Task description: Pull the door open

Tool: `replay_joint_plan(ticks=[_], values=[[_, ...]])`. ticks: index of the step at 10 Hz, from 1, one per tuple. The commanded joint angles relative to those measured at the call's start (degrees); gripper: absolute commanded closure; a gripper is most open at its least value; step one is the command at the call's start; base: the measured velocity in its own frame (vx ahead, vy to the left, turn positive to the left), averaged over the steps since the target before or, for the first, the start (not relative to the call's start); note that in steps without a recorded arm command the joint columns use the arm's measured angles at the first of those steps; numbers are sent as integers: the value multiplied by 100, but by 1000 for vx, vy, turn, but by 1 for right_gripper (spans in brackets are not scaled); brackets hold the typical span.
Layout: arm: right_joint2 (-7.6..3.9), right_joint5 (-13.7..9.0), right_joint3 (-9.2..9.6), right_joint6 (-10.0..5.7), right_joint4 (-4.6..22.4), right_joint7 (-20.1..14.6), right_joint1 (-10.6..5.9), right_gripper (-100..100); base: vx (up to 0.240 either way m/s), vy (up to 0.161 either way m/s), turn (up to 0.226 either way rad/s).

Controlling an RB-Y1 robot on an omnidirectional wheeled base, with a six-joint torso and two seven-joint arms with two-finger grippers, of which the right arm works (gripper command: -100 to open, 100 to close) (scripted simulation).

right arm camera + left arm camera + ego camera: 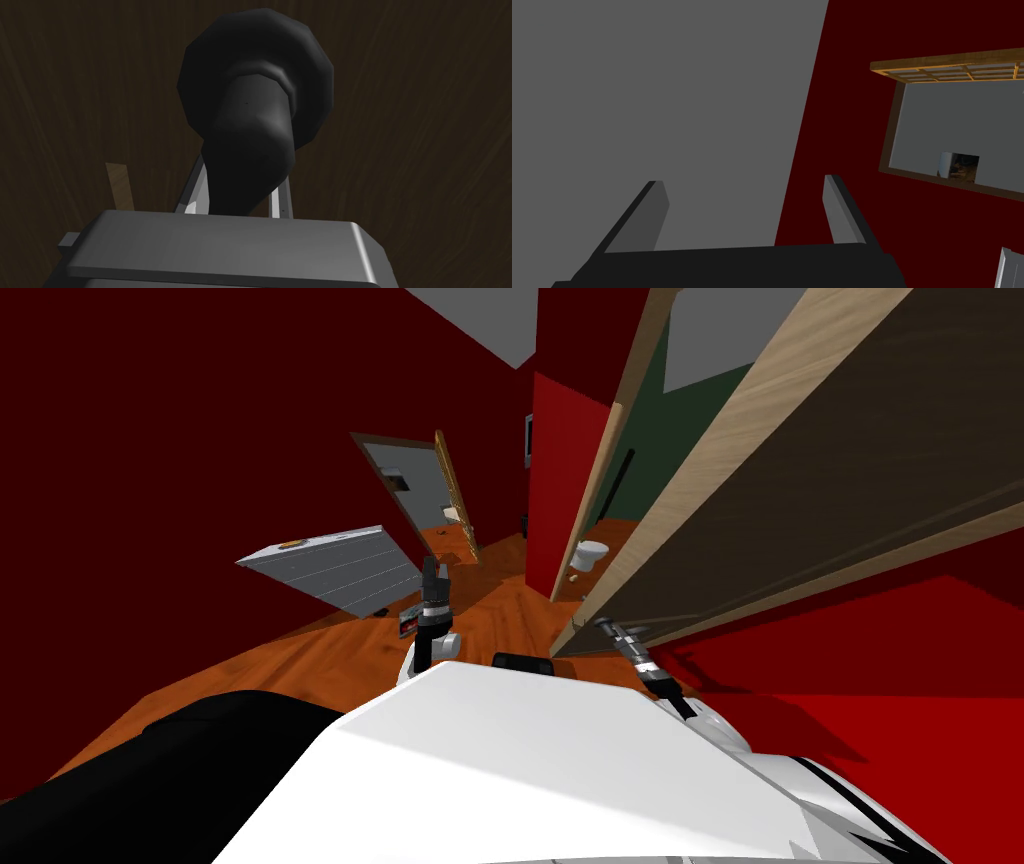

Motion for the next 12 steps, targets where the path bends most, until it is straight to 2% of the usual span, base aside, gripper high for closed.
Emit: replay_joint_plan(ticks=[1, 12], values=[[0, 0, 0, 0, 0, 0, 0, 100, -80, -44, 28], [-45, -1, 12, -245, 212, -14, -2, 100, -191, -93, 168]])
